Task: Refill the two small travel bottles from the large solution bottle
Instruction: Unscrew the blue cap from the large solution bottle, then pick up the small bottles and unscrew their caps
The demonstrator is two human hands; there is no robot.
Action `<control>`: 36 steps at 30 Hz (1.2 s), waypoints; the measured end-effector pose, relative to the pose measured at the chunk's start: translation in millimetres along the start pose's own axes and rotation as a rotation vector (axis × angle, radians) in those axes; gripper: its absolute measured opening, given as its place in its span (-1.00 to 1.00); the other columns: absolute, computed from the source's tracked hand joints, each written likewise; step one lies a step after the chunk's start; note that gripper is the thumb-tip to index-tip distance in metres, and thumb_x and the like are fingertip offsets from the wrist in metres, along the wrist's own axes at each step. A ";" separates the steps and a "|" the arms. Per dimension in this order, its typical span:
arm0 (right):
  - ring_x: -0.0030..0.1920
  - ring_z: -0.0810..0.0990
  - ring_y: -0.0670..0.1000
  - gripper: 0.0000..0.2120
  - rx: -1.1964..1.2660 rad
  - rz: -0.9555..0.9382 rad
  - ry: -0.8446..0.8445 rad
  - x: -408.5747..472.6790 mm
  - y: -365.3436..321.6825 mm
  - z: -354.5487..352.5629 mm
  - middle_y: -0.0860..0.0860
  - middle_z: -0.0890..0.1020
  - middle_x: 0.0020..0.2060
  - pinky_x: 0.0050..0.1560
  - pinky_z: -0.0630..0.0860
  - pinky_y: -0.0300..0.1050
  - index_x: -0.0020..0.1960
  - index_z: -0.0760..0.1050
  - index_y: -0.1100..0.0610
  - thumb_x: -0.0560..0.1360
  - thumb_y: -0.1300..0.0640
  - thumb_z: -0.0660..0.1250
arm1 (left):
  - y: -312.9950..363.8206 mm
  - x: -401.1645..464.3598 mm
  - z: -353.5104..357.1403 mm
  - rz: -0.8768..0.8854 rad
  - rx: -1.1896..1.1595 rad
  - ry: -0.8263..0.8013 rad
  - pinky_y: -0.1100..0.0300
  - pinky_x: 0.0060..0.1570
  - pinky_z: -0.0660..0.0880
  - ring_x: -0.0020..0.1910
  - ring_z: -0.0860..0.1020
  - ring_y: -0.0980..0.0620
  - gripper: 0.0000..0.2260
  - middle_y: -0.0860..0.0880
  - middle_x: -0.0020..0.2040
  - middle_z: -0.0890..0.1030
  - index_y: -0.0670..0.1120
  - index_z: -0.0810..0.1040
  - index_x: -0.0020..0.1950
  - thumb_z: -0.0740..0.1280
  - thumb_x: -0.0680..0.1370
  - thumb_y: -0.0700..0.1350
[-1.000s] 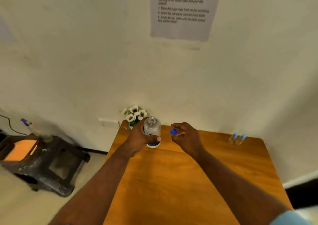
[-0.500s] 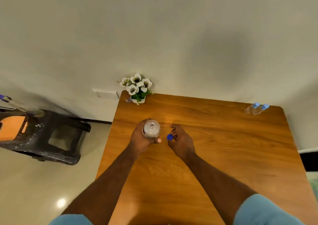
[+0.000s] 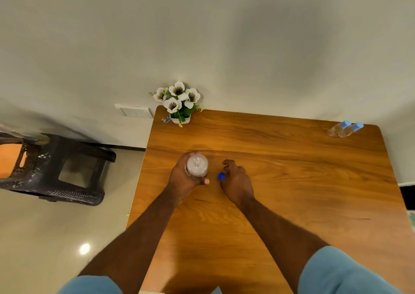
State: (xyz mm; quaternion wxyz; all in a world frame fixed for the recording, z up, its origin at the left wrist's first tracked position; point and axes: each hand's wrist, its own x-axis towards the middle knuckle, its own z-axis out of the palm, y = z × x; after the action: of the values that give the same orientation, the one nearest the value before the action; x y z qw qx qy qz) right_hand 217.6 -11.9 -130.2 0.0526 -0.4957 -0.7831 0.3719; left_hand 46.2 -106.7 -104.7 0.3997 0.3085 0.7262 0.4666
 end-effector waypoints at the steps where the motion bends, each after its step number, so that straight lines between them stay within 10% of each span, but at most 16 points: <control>1: 0.15 0.49 0.09 -0.51 0.002 0.002 -0.001 -0.5 1.6 0.9 -0.01 0.64 0.07 0.02 0.49 -0.06 0.37 0.39 0.02 0.46 0.22 0.34 | -0.4 0.4 0.0 -0.002 0.004 -0.002 0.44 0.13 0.50 0.26 0.51 -0.05 -0.18 -0.09 0.26 0.54 -0.08 0.41 0.35 0.67 0.18 -0.35; 13: 0.33 0.45 0.05 -0.13 0.010 0.004 -0.060 -11.0 6.4 -22.5 0.00 0.52 0.33 0.27 0.46 -0.09 0.56 0.13 -0.06 0.38 0.27 0.46 | 17.1 -20.0 -33.6 -0.036 0.110 -0.103 -0.01 0.50 0.24 0.54 0.17 0.10 0.27 0.14 0.55 0.24 0.18 0.04 0.60 0.73 0.07 -0.03; 26: 0.44 0.31 0.05 -0.29 -0.049 -0.017 0.217 -38.8 28.8 -134.4 -0.02 0.39 0.45 0.33 0.46 0.05 0.55 0.20 -0.03 0.50 -0.17 0.39 | 161.1 -24.7 27.3 0.523 0.441 -0.139 -0.05 0.49 0.31 0.58 0.17 0.07 -0.10 0.09 0.60 0.20 0.19 0.11 0.58 0.52 0.37 0.25; 36: 0.37 0.40 0.05 -0.36 0.076 0.148 0.503 -19.7 126.0 -243.1 0.00 0.48 0.36 0.28 0.46 0.02 0.48 0.31 0.02 0.49 -0.17 0.41 | 192.3 21.9 189.8 0.463 0.488 -0.155 0.04 0.41 0.35 0.53 0.25 -0.01 -0.20 0.03 0.57 0.28 0.13 0.18 0.57 0.51 0.44 0.16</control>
State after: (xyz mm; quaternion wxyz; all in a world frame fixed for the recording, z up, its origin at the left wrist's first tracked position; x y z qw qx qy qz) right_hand 430.0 130.1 -30.0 0.2367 -0.6262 -0.6924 0.2692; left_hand 214.8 65.1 20.2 0.2518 0.5862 0.6946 0.3324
